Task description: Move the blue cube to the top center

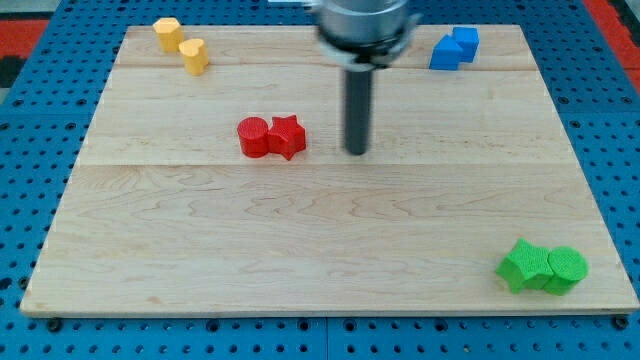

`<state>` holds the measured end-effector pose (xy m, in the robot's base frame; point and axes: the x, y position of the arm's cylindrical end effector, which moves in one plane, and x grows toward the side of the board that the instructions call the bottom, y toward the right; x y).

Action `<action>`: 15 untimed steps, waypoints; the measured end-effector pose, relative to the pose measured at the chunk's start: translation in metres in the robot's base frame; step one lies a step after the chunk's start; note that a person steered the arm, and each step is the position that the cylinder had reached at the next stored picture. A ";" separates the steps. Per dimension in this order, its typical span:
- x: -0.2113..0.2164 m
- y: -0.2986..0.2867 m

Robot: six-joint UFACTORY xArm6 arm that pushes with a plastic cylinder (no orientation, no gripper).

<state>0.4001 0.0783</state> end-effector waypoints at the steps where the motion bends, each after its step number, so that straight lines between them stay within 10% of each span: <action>1: -0.071 0.103; 5: -0.168 0.170; 7: -0.173 0.008; 12: -0.167 -0.022; 15: -0.094 -0.251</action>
<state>0.3059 -0.1732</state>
